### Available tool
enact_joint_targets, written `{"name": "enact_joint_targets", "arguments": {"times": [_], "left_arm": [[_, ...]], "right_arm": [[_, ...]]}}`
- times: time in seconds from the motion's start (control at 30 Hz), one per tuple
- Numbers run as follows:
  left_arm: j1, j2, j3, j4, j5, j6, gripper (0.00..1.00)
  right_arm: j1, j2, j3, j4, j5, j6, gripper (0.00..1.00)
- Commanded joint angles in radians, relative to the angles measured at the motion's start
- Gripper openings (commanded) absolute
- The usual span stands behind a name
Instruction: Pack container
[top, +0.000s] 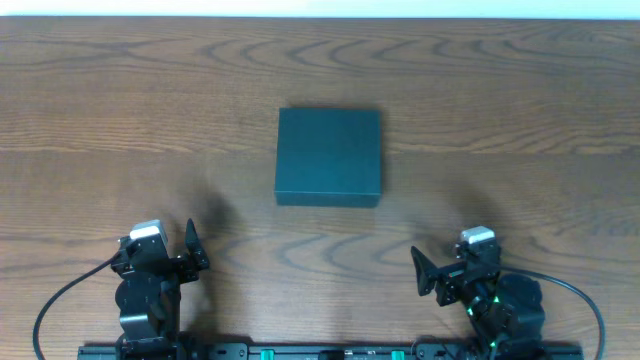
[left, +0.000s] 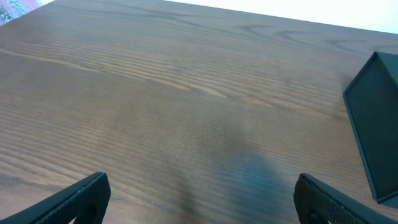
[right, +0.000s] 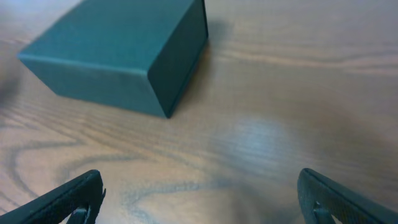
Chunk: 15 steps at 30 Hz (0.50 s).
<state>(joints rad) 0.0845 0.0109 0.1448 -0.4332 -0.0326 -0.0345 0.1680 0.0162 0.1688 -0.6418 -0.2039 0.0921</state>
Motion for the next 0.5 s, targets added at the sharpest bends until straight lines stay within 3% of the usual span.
{"name": "enact_joint_targets", "arguments": {"times": [0.0, 0.47], "left_arm": [[0.007, -0.006, -0.020, 0.000, 0.000, -0.014, 0.95], [0.007, -0.006, -0.020, 0.000, 0.000, -0.014, 0.95]], "right_arm": [[0.035, -0.011, -0.010, 0.003, 0.043, 0.023, 0.99], [0.058, -0.011, -0.010, 0.003, 0.043, 0.023, 0.99]]}}
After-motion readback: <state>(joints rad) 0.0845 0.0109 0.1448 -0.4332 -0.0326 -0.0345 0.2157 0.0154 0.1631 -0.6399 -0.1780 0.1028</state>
